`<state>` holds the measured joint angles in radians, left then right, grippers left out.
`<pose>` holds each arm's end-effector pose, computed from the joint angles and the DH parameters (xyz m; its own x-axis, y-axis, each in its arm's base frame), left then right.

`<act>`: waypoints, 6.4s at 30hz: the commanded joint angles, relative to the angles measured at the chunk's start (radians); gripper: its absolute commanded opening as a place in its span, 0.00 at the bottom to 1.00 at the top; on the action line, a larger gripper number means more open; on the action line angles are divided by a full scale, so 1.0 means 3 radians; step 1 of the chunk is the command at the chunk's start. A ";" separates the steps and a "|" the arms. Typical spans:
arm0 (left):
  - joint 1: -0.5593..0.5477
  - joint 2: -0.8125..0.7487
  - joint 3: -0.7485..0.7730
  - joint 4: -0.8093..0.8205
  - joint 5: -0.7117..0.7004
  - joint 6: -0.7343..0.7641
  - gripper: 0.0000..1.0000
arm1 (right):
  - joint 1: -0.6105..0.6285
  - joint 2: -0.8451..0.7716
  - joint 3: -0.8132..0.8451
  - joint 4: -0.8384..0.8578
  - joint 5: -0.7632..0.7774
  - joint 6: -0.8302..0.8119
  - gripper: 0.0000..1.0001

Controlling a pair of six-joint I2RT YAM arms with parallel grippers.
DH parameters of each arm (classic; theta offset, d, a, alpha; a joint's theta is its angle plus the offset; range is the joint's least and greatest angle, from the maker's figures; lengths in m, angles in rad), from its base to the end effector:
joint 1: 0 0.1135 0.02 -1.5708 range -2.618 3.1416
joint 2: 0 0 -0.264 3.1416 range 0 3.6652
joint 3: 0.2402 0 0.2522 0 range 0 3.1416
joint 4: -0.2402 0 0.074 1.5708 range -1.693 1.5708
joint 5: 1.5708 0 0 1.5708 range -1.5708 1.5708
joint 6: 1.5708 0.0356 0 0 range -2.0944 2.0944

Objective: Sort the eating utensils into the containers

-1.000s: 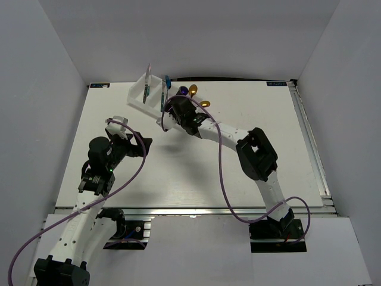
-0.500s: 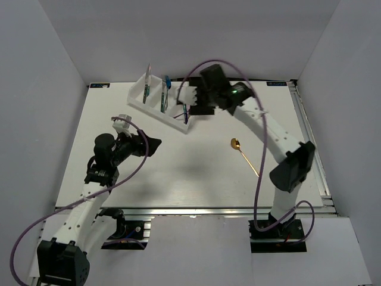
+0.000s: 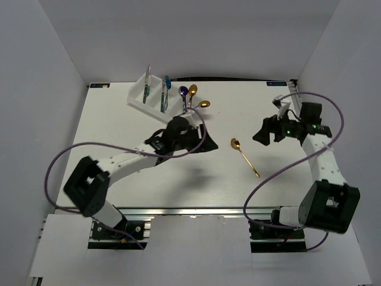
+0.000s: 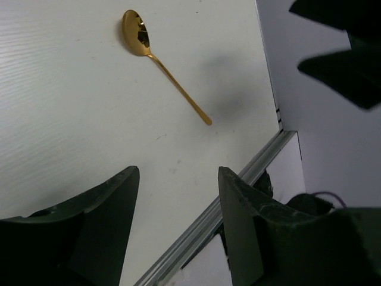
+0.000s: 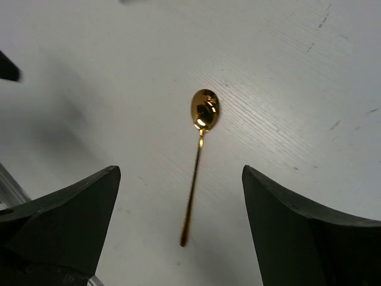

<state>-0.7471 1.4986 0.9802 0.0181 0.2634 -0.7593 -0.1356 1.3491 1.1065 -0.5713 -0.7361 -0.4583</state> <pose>0.2421 -0.2369 0.2556 -0.8223 -0.1443 -0.5504 0.3552 0.6256 -0.6946 0.2837 -0.0146 0.2975 -0.4882 -0.2643 -0.8318 -0.6385 0.7579 0.1339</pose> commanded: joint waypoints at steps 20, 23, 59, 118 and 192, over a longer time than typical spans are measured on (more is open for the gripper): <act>-0.0578 0.0594 0.0911 -0.0806 -0.1838 -0.0235 0.69 | 0.0538 0.0140 -0.0390 0.0830 0.1231 0.0474 0.89; -0.0572 0.0231 0.0676 -0.1067 -0.2104 -0.0383 0.72 | 0.0825 0.0314 -0.0370 0.0815 0.1476 0.0480 0.89; -0.0532 -0.2249 -0.0644 -0.2131 -0.2933 -0.0808 0.72 | 0.1429 0.1322 -0.0248 0.0427 0.1810 0.0138 0.00; -0.0480 -0.2464 -0.0578 -0.2535 -0.3506 -0.1038 0.72 | 0.2201 0.3592 0.3317 0.2855 0.2346 0.2249 0.00; -0.0348 -0.1820 -0.0102 -0.1334 -0.1334 0.1800 0.98 | 0.1321 -0.0544 0.0066 0.0815 0.0894 0.0295 0.89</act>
<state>-0.8768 0.9478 0.8989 -0.4263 -0.2337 -0.2501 0.2680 1.2579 1.1557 -0.3370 -0.4850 -0.3252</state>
